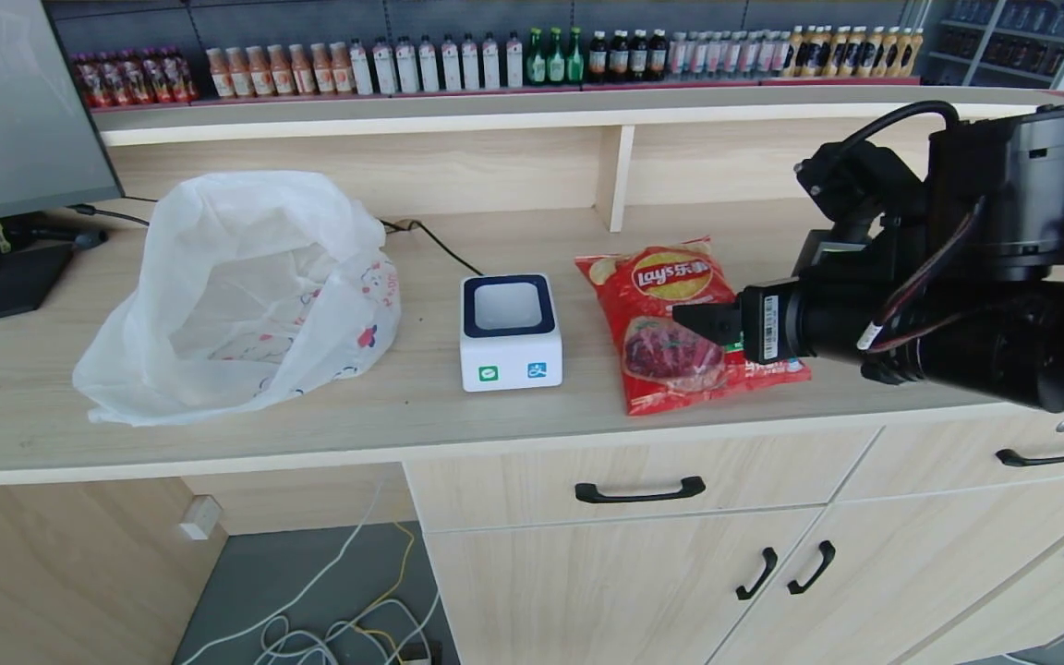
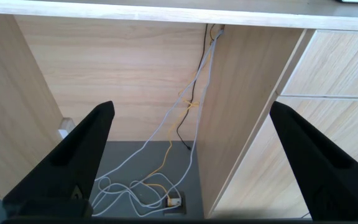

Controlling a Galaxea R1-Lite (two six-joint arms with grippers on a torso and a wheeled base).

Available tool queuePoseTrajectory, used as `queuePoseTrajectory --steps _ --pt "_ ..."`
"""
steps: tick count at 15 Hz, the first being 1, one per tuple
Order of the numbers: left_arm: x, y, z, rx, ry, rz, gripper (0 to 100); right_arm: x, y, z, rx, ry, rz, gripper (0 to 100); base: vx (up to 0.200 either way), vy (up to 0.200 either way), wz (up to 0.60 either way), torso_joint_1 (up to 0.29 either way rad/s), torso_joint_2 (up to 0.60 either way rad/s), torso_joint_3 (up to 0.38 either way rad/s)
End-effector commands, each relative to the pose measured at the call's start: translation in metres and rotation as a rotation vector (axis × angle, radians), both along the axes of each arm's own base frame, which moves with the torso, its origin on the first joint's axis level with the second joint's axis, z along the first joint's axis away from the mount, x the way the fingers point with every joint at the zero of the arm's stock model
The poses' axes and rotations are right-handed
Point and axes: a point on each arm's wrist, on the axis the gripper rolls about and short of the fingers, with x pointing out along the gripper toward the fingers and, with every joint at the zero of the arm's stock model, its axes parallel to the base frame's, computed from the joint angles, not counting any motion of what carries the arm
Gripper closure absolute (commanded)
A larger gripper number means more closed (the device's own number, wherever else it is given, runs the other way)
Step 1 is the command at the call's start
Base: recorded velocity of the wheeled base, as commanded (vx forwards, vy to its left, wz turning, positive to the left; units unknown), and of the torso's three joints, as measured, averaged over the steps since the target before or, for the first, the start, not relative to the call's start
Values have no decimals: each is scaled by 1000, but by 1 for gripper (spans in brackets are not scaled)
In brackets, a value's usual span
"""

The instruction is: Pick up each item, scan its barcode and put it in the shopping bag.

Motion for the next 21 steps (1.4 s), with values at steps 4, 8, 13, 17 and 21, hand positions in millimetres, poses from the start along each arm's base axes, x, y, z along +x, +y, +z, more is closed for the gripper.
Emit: queuePoseTrajectory --steps 4,8,13,17,21 --pt "0 0 0 0 0 -1 0 28 -3 -10 -28 20 -44 0 0 0 0 0 0 0" --pt "0 0 0 0 0 1 0 44 2 -13 -28 22 -54 0 0 0 0 0 0 0" --pt "0 0 0 0 0 1 0 54 7 -17 -31 28 -54 0 0 0 0 0 0 0" --pt "0 0 0 0 0 -1 0 56 8 -18 -32 31 -51 0 0 0 0 0 0 0" --pt "0 0 0 0 0 -1 0 61 12 -18 -41 23 -39 0 0 0 0 0 0 0"
